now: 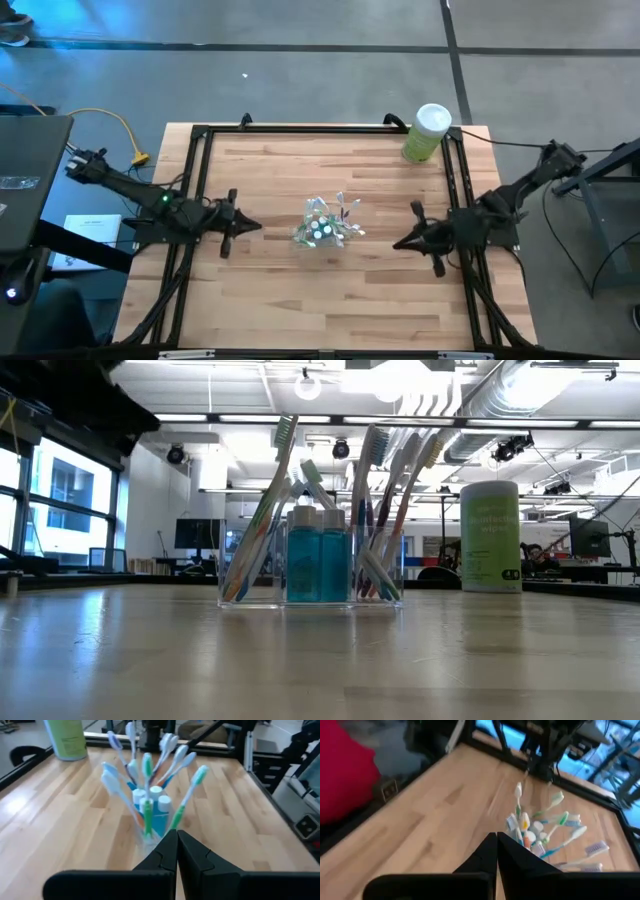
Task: Pick & Place toothbrushing station
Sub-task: Return to Home Position
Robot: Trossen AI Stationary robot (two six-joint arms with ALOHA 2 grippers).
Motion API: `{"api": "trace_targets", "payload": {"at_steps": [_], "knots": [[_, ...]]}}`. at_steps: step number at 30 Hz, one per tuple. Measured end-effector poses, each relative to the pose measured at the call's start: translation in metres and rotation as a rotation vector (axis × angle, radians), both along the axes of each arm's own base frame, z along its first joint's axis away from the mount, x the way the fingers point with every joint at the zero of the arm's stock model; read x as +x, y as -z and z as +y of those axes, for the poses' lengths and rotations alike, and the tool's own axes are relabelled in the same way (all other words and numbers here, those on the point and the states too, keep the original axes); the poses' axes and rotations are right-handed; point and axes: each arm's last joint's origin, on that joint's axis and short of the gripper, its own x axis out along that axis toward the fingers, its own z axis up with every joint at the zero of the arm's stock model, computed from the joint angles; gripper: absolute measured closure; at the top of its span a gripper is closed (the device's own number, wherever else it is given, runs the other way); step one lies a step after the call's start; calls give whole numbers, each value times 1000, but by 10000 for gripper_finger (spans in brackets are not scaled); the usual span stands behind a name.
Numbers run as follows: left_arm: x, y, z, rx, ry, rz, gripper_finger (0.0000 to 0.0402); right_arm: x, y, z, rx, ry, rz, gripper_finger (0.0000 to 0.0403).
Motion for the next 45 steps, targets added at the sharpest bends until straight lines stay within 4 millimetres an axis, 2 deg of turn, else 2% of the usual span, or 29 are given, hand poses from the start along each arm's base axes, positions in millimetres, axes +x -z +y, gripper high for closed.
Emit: {"api": "trace_targets", "payload": {"at_steps": [4, 10, 17, 24, 29, 34, 45], "knots": [[3, 6, 11, 18, -11, 14, 399, -12, 25, -15, 45, -54, -95, 399], [3, 15, 26, 1, -29, 26, 399, -27, 58, -37, 82, -35, -211, 399], [-17, 22, 33, -42, -42, -71, 399, -39, 98, -56, 152, -64, -314, 399], [-29, 44, 35, -89, -48, -144, 399, -43, 122, -70, 242, -69, -378, 399], [-33, 58, 36, -102, -38, -186, 399, -42, 126, -78, 317, -31, -335, 398], [-33, 58, 34, -90, 34, -193, 399, -41, 128, -81, 304, -7, -320, 398], [-33, 58, 34, -100, 31, -194, 399, -41, 131, -84, 270, 87, -310, 398]]}}
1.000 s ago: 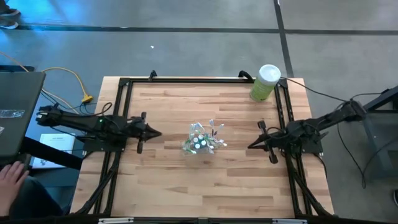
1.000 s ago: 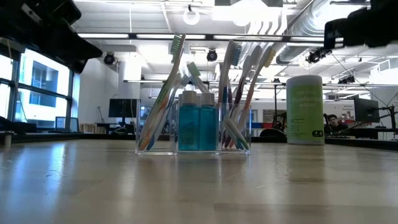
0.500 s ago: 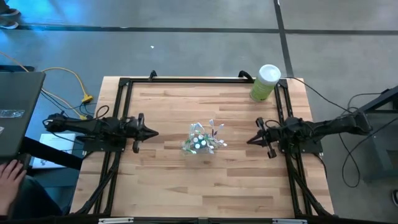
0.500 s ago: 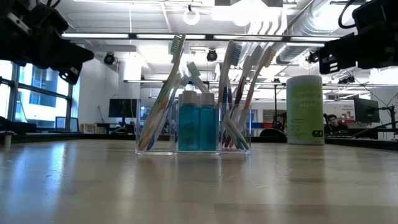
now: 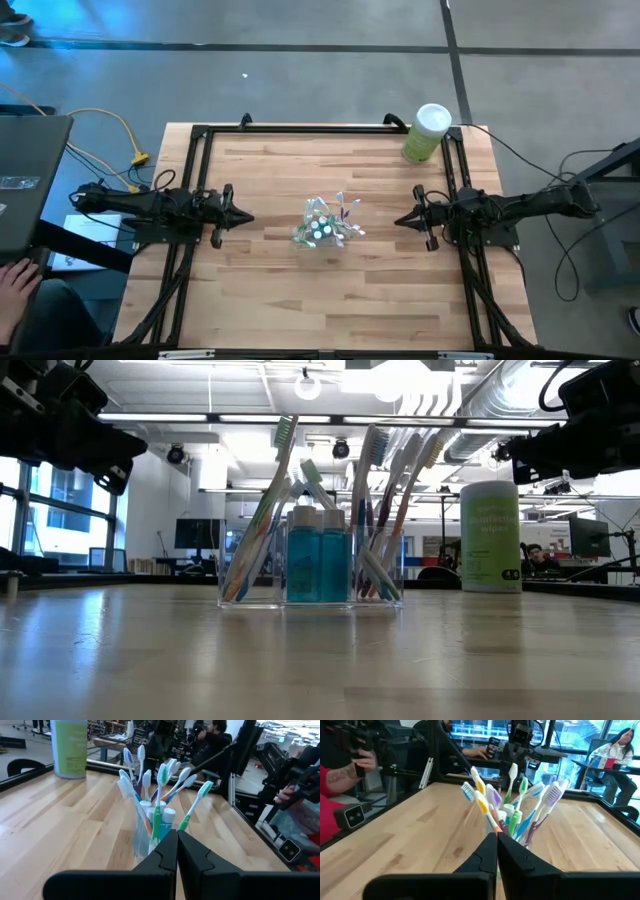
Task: Pick & Place toothbrushing station
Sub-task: Return to Home Position
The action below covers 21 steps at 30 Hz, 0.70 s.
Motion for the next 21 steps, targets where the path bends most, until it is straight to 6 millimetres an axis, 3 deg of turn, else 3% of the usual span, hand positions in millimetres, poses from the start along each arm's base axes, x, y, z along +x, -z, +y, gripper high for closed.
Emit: {"api": "trace_targets", "payload": {"at_steps": [21], "knots": [[-2, -24, 0, -45, 1, -258, 399, 0, 0, 0, 1, -11, 0, 398]]}}
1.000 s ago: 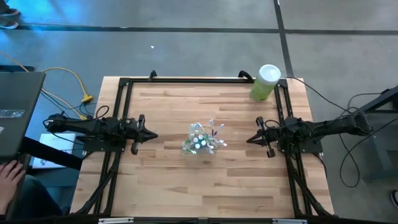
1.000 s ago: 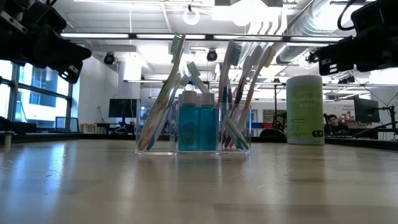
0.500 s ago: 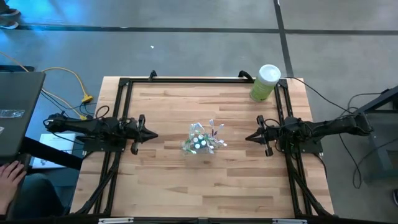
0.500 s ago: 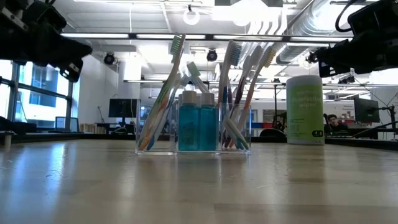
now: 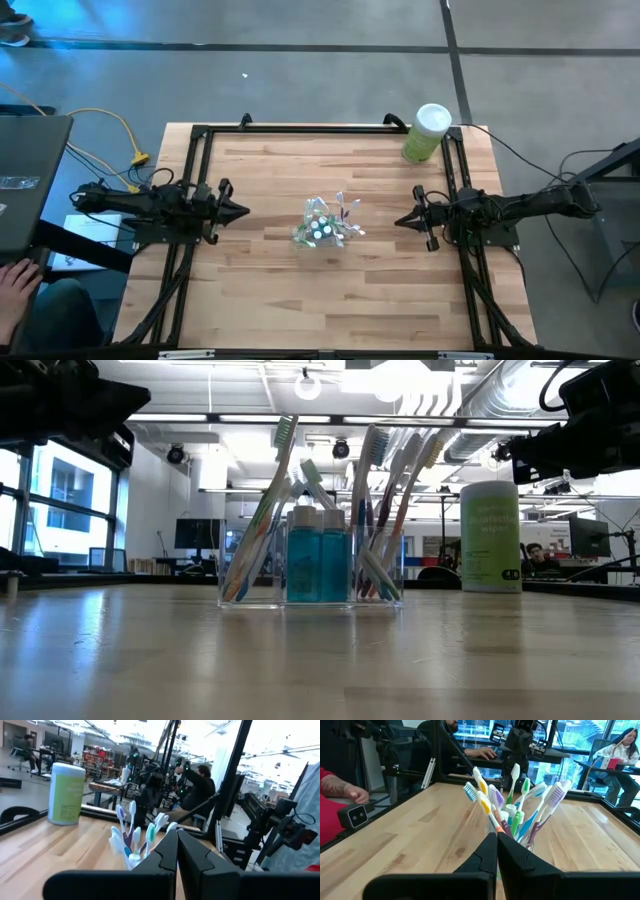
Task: Pick & Place toothbrushing station
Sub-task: Return to Home Position
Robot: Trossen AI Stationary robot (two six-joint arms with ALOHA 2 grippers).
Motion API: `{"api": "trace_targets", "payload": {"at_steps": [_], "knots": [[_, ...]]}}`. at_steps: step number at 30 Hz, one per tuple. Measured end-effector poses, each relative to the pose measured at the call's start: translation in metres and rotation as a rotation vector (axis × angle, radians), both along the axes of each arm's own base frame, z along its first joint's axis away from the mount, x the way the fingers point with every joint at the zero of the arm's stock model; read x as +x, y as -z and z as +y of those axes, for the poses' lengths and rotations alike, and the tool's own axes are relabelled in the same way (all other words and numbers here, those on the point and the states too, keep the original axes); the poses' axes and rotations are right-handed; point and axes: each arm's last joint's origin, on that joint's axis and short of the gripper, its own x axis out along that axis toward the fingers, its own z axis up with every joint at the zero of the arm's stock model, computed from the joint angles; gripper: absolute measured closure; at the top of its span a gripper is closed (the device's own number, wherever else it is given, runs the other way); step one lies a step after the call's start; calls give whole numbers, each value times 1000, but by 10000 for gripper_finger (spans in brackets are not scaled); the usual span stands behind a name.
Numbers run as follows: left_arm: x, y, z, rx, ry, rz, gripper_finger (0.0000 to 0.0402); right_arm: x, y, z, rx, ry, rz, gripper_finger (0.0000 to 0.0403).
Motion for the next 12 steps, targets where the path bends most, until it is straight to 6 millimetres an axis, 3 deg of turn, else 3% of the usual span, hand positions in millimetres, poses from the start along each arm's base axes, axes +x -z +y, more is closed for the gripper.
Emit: {"api": "trace_targets", "payload": {"at_steps": [12], "knots": [[0, -1, 0, -1, 0, -7, 399, 0, 0, 0, 0, 0, 1, 398]]}}
